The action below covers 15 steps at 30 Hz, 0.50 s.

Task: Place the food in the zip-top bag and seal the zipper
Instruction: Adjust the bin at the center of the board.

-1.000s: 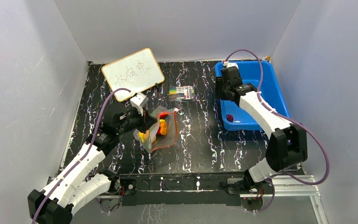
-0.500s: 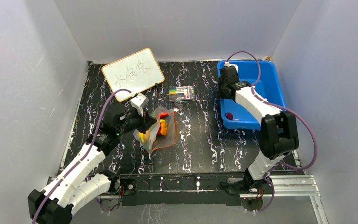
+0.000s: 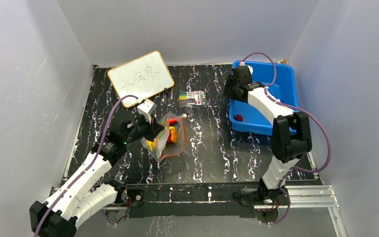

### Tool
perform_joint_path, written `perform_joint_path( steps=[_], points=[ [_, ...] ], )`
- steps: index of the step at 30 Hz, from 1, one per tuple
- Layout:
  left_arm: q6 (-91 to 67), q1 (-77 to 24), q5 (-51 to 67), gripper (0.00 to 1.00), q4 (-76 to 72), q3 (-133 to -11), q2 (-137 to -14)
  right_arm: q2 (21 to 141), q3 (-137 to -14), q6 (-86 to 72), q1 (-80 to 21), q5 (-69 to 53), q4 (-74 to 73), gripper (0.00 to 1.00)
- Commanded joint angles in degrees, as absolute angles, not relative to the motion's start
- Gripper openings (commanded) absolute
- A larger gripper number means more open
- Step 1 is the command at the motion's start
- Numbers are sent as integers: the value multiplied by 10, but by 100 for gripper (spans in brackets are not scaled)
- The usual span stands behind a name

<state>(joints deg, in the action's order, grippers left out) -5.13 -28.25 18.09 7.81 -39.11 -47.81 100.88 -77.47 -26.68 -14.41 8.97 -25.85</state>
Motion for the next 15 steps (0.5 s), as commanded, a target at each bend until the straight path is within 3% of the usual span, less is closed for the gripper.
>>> perform_joint_path(
  steps=[1,7,15],
  points=[
    [-44,-284,152,0,71,-385,-463,951,-819,-244,-132,68,-282,60],
    [-37,-284,160,0,74,-378,-468,900,-806,-226,-104,59,-327,66],
    [-68,-284,88,0,25,-365,-476,861,-781,-216,-52,106,-359,63]
  ],
)
